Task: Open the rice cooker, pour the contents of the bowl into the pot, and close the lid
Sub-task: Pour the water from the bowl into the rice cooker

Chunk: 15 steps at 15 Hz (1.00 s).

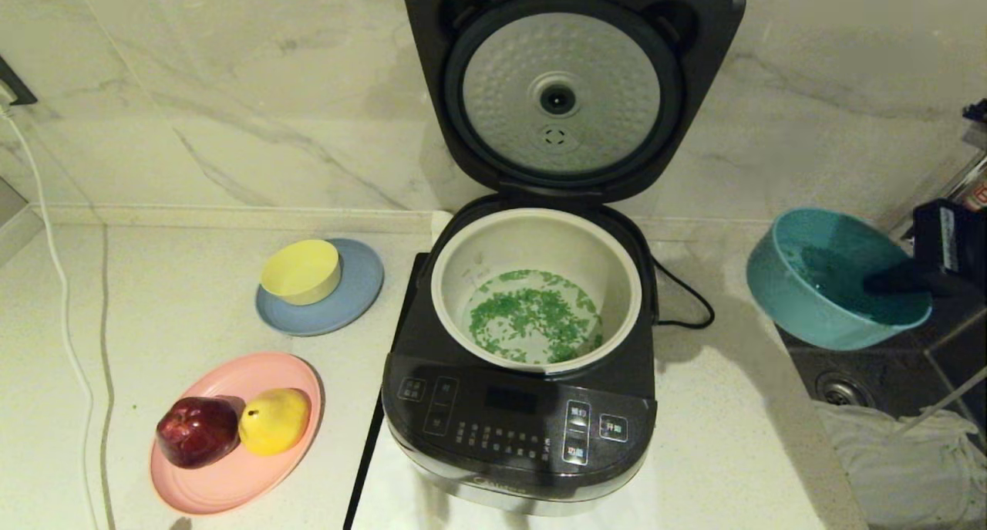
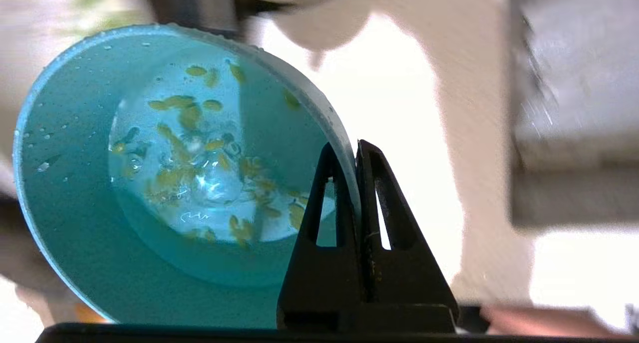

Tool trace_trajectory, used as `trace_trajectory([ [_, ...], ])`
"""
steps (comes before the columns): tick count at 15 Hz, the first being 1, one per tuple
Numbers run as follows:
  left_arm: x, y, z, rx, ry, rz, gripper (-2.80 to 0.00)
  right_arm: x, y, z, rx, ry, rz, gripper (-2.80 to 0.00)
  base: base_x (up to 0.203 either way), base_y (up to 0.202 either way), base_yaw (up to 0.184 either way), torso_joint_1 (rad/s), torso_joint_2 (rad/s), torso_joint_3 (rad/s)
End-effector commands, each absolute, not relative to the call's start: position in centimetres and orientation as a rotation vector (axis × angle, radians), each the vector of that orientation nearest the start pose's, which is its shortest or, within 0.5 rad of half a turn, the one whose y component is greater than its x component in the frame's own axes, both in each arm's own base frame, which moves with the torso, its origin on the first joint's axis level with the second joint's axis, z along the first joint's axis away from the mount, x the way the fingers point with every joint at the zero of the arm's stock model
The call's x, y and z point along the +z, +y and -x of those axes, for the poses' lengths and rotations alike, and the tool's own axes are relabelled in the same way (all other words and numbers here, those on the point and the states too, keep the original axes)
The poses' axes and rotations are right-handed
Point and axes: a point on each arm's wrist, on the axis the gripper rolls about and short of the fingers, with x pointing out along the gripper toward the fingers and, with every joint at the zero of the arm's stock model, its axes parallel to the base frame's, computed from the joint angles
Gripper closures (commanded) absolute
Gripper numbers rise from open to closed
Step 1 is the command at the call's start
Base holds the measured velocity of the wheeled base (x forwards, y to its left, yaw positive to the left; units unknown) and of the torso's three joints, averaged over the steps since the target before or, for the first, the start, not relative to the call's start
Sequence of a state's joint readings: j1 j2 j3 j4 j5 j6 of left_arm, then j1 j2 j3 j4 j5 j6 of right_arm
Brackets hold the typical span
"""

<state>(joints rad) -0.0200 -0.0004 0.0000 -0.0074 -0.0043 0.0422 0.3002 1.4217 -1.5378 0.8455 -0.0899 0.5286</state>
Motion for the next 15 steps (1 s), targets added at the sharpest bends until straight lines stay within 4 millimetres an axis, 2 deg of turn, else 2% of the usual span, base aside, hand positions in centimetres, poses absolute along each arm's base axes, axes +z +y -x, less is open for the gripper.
trace_trajectory([
  [1,7.4,0.0,2.2,-0.025,-0.001,-0.043,0.00,33.4,9.1,-19.3,0.081,0.711,-0.297,0.00,0.000,0.000,0.000,0.000,0.00,0.000],
  [5,7.4,0.0,2.2,-0.025,-0.001,-0.043,0.00,33.9,14.1,-20.6,0.135,0.670,-0.227,0.00,0.000,0.000,0.000,0.000,0.00,0.000],
  [11,7.4,0.0,2.2,-0.025,-0.001,-0.042,0.00,32.4,20.5,-23.9,0.036,0.546,-0.148,0.00,0.000,0.000,0.000,0.000,0.00,0.000],
  [13,7.4,0.0,2.2,-0.025,-0.001,-0.043,0.00,31.6,22.8,-24.1,0.015,0.495,-0.120,0.00,0.000,0.000,0.000,0.000,0.00,0.000],
  [15,7.4,0.0,2.2,-0.025,-0.001,-0.043,0.00,31.2,24.3,-24.1,-0.011,0.458,-0.099,0.00,0.000,0.000,0.000,0.000,0.00,0.000],
])
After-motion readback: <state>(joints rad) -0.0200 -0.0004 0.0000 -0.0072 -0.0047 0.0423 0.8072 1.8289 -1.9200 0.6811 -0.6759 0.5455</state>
